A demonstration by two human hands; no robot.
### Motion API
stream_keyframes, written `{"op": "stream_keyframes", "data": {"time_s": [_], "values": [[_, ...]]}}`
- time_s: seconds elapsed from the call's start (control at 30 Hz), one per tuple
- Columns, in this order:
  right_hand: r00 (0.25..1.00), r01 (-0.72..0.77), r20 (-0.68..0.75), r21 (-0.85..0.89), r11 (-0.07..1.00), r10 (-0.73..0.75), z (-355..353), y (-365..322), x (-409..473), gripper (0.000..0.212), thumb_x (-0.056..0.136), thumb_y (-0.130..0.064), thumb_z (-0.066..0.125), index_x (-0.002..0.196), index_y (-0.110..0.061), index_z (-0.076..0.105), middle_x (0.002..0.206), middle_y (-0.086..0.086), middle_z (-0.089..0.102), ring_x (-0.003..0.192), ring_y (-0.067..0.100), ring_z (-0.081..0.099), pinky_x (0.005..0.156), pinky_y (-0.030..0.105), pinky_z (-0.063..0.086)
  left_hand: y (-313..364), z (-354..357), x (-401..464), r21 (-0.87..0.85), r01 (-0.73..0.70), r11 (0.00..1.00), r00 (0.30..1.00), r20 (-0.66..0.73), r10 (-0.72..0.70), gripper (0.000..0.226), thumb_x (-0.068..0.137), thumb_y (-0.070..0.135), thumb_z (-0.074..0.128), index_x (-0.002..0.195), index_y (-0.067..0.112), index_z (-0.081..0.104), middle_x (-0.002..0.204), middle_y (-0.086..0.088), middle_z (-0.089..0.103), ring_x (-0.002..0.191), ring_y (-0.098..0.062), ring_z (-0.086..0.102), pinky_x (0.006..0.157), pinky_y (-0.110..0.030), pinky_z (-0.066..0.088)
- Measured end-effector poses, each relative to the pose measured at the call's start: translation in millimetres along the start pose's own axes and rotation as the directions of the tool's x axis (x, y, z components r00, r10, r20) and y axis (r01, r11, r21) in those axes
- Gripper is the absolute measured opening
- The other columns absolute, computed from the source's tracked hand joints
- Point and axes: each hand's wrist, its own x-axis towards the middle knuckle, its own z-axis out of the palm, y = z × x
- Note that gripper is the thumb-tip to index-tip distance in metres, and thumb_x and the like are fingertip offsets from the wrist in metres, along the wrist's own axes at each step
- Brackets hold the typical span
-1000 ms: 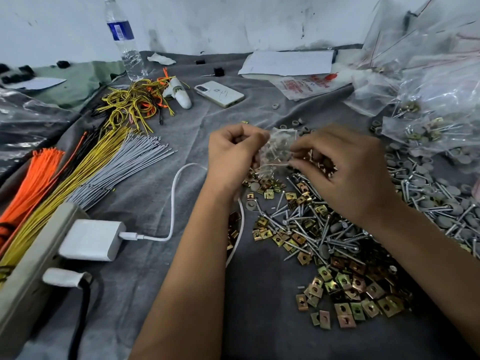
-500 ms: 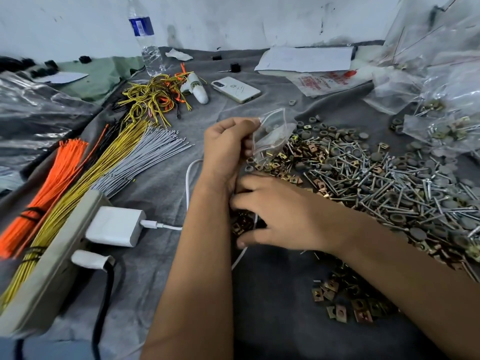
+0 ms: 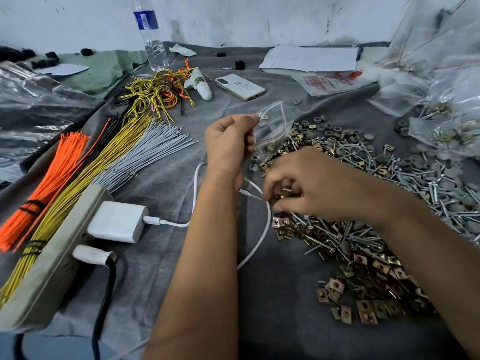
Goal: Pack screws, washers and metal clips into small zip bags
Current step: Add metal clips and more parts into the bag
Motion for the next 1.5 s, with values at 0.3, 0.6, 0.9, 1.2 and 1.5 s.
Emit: {"op": "stream_keyframes", "data": {"time_s": [0.3, 0.6, 0.9, 1.2, 1.5], "values": [[0.981, -0.194, -0.06, -0.195, 0.961, 0.186, -20, 23, -4, 0.012, 0.086, -0.026, 0.081, 0.095, -0.035, 0.08, 0.096, -0.019, 0.074, 0.083, -0.005, 0.064, 0.082, 0.024, 0.051, -3, 0, -1, 0.009, -0.013, 1.0, 1.0, -0.017, 0.013, 0.036, 0.089, -0.006, 0.067, 0.059, 0.013, 0.065, 0.05, 0.001, 0.049, 0.042, -0.009, 0.039, 0.042, -0.02, 0.033], [0.955, -0.249, -0.262, -0.453, 0.856, 0.139, -12, 18, 3, 0.022, 0.096, -0.022, 0.063, 0.11, -0.034, 0.074, 0.103, 0.001, 0.071, 0.095, 0.021, 0.063, 0.083, 0.037, 0.053, -6, 3, -1, 0.029, -0.048, 0.998, 0.996, -0.07, 0.05, 0.042, 0.088, -0.003, 0.07, 0.053, 0.018, 0.062, 0.05, 0.0, 0.048, 0.044, -0.012, 0.04, 0.048, -0.025, 0.034], [0.997, -0.064, -0.062, -0.351, 0.934, 0.045, 4, 15, 13, 0.014, 0.089, -0.042, 0.074, 0.102, -0.037, 0.074, 0.113, -0.006, 0.054, 0.122, 0.014, 0.037, 0.108, 0.037, 0.039, -8, 5, -2, 0.049, -0.091, 0.995, 0.991, -0.094, 0.096, 0.036, 0.088, -0.004, 0.07, 0.058, 0.013, 0.059, 0.05, -0.001, 0.046, 0.046, -0.013, 0.039, 0.049, -0.025, 0.034], [1.0, -0.019, -0.011, -0.224, 0.974, 0.017, 5, 27, 2, 0.016, 0.085, -0.039, 0.078, 0.083, -0.035, 0.062, 0.094, -0.022, 0.049, 0.104, 0.002, 0.038, 0.092, 0.026, 0.034, -9, 5, -2, 0.111, -0.125, 0.986, 0.987, -0.09, 0.135, 0.03, 0.088, -0.003, 0.071, 0.063, 0.01, 0.059, 0.05, 0.002, 0.048, 0.046, -0.01, 0.042, 0.047, -0.022, 0.036], [0.919, 0.033, -0.392, 0.143, 0.989, 0.026, -7, 25, -9, 0.022, 0.082, -0.021, 0.083, 0.099, -0.025, 0.069, 0.083, -0.015, 0.073, 0.08, 0.005, 0.069, 0.074, 0.019, 0.055, -11, 11, -6, 0.252, -0.161, 0.954, 0.983, -0.049, 0.179, 0.018, 0.088, -0.001, 0.072, 0.073, 0.007, 0.067, 0.053, 0.002, 0.054, 0.047, -0.01, 0.045, 0.048, -0.022, 0.038]]}}
